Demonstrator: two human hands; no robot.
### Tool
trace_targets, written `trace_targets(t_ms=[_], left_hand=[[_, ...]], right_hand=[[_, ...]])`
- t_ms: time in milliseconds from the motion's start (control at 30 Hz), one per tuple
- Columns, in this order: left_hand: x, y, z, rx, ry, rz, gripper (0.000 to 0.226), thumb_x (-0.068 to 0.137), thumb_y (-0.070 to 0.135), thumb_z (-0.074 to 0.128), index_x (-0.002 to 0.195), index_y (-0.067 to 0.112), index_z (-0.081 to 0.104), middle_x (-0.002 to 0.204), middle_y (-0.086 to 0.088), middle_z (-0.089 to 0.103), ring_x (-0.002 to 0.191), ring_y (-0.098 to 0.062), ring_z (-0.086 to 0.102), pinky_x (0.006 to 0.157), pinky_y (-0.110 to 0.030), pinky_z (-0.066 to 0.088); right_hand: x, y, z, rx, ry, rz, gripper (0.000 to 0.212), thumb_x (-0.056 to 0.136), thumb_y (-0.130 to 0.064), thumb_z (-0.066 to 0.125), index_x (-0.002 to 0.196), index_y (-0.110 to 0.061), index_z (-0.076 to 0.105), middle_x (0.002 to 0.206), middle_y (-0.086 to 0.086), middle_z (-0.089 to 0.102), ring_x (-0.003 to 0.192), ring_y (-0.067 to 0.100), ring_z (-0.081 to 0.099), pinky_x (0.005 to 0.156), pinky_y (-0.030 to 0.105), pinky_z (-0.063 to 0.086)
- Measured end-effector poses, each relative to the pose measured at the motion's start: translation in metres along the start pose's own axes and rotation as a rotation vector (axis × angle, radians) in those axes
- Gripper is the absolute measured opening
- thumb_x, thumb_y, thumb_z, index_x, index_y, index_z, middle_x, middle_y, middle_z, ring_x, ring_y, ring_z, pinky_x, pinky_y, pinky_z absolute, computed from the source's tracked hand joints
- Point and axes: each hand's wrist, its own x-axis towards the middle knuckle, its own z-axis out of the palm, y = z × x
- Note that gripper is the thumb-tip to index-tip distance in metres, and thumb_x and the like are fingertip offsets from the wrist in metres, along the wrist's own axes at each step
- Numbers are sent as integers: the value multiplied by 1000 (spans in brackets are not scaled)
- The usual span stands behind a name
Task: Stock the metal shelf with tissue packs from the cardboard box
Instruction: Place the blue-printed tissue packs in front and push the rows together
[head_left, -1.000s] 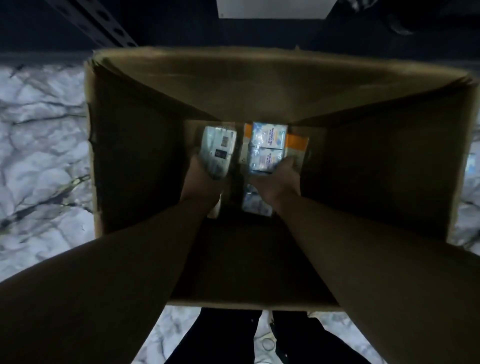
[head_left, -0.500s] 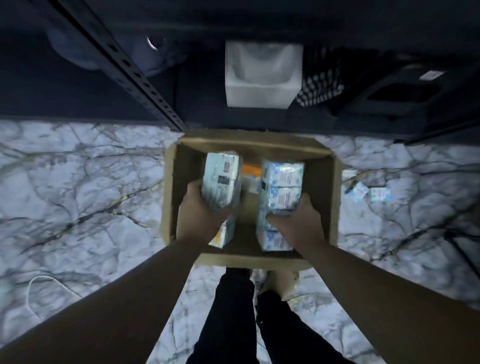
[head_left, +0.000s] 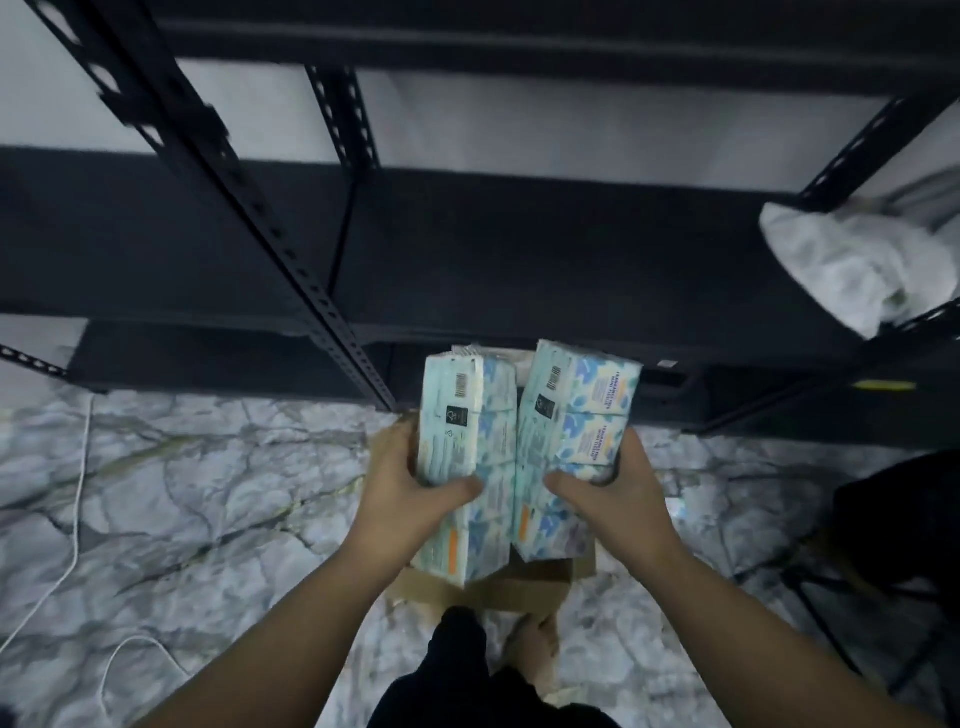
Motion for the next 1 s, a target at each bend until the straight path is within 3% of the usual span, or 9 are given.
trace_targets(t_ms=[100,167,200,267,333,400,567,733,1000], left_hand=[[-16,29,-5,-138,-78,-48,45,83,-3,80,119,20,67,116,-3,77,101,-23,77,87,-51,62],[-21,48,-8,-227,-124,-42,54,75,4,82,125,14,64,120,-9,76,107,-31,75,92,-58,59],[-23,57,-9,-271,-155,-29,63,68,10,84,127,13,62,122,-11,75,109,-34,74,92,-58,58],[-26,77,-11,-356,-219,7,76,59,17,85,130,10,59,125,-14,73,113,-38,72,89,-55,59],[-28,94,-13,-402,-282,46,80,60,16,86,133,9,55,128,-17,71,116,-40,70,86,-52,60],[-29,111,-14,-416,-328,85,81,61,14,86,134,11,52,130,-17,70,117,-41,69,86,-50,61],[-29,167,-23,-381,-345,188,84,59,18,88,134,12,49,130,-15,69,117,-38,69,86,-48,60],[-23,235,-41,-319,-350,305,84,58,23,89,133,16,52,124,-10,74,111,-34,73,81,-44,62],[1,322,-74,-206,-357,488,83,63,26,91,135,19,51,130,-7,71,116,-32,71,94,-57,58]], right_hand=[[-20,-37,-18,50,-39,-51,56,86,-11,84,124,-37,53,112,-14,71,87,1,74,65,23,61],[-30,-58,-28,87,-34,-69,55,84,-12,85,126,-33,56,112,-11,74,92,8,76,68,33,64],[-34,-66,-32,104,-20,-81,55,82,-15,87,126,-31,58,113,-10,75,96,12,76,70,36,65],[-42,-87,-38,154,11,-129,51,81,-14,86,123,-27,60,111,-10,76,94,14,77,65,28,63],[-47,-106,-42,193,27,-159,45,82,-9,84,117,-25,61,106,-10,77,89,13,77,61,22,60],[-49,-125,-43,217,32,-184,46,78,-9,86,115,-22,61,103,-9,78,91,13,77,66,26,60],[-51,-181,-42,267,24,-285,64,63,-30,87,117,-20,56,102,-9,77,91,14,77,65,28,61],[-50,-245,-35,267,50,-393,67,62,-48,79,118,-27,51,100,-20,74,90,4,75,64,23,59],[-31,-327,-31,261,142,-543,71,68,-53,81,130,-34,51,114,-21,73,104,6,74,87,40,60]])
